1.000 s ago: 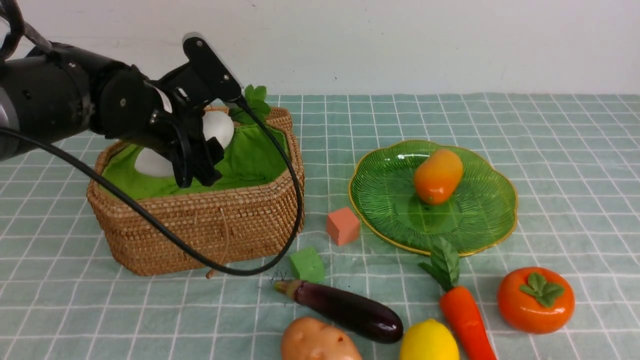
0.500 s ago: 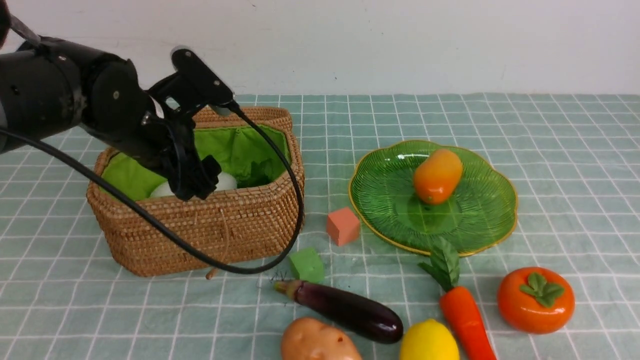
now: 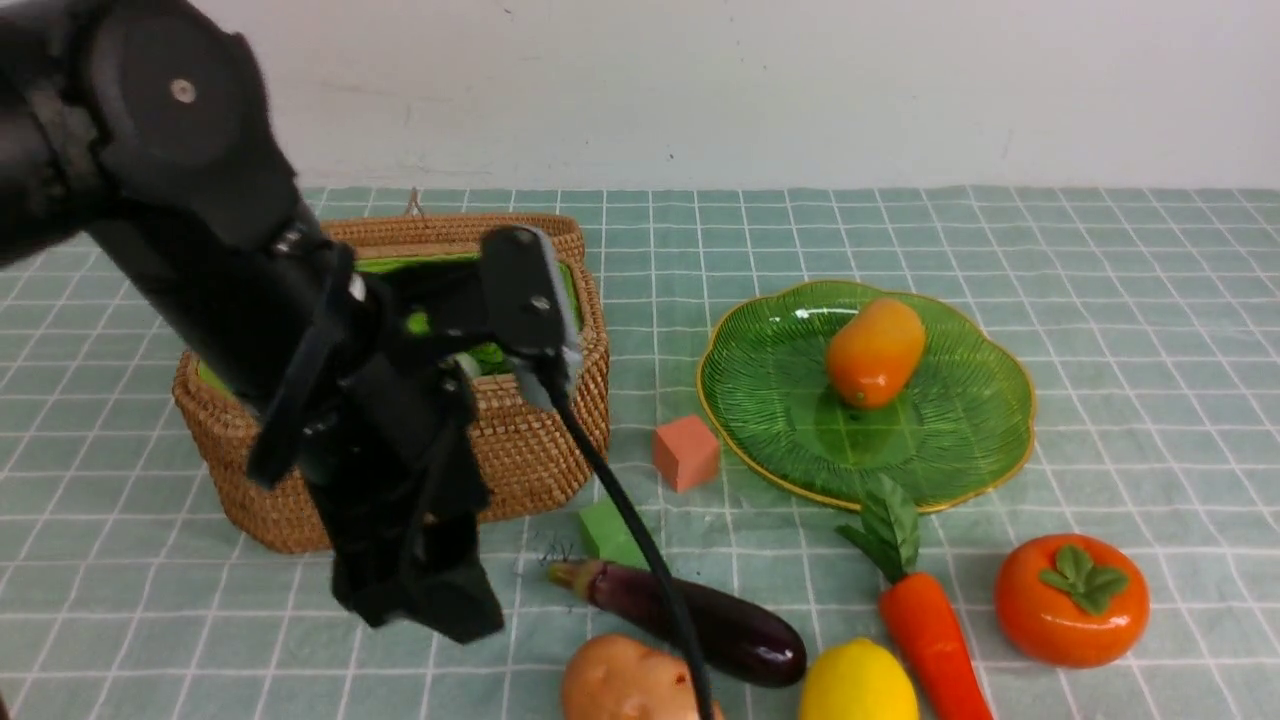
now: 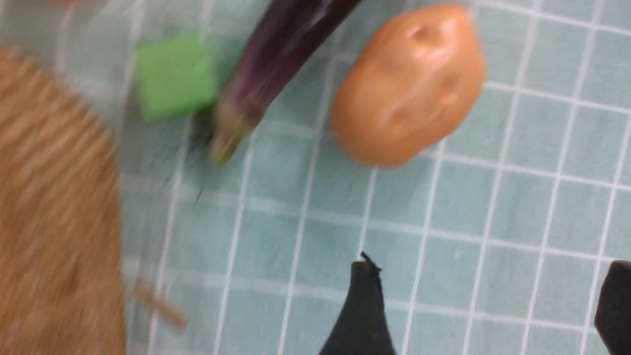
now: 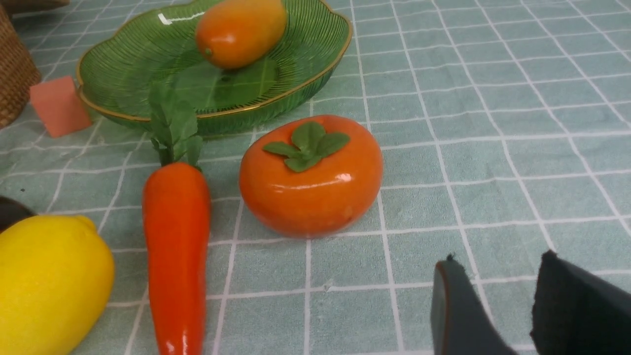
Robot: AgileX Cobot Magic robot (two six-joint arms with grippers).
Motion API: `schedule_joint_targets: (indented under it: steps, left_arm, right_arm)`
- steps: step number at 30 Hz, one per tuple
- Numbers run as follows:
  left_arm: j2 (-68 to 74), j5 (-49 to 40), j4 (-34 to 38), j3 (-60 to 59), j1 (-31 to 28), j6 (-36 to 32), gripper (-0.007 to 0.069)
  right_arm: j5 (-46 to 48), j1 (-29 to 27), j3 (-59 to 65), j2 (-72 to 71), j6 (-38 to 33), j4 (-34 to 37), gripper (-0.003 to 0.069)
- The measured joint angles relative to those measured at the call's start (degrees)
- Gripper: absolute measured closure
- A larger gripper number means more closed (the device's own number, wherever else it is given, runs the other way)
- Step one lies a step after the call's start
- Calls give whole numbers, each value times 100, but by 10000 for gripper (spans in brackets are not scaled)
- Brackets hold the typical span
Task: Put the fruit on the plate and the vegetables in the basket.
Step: Grab a potato with your left arm and place it in the basket on the left
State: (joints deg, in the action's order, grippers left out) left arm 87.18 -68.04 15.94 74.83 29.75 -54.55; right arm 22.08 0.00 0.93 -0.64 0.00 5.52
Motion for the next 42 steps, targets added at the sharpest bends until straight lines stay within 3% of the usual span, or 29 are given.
schedule_joint_targets:
  steps: [7, 17, 31, 42]
  left_arm:
    - [810, 798, -446, 0, 1107, -81, 50]
    - [1762, 1811, -773, 0, 1347, -50, 22]
    - [2106, 1447, -859, 48, 1355, 190, 57]
    - [2112, 483, -944, 528, 1349, 564, 70]
  right_arm:
    - [0, 0, 0, 0, 0, 0, 419]
    - [0, 0, 0, 0, 0, 0, 419]
    - [0, 0, 0, 0, 0, 1, 419]
    - [0, 0, 0, 0, 0, 1, 419]
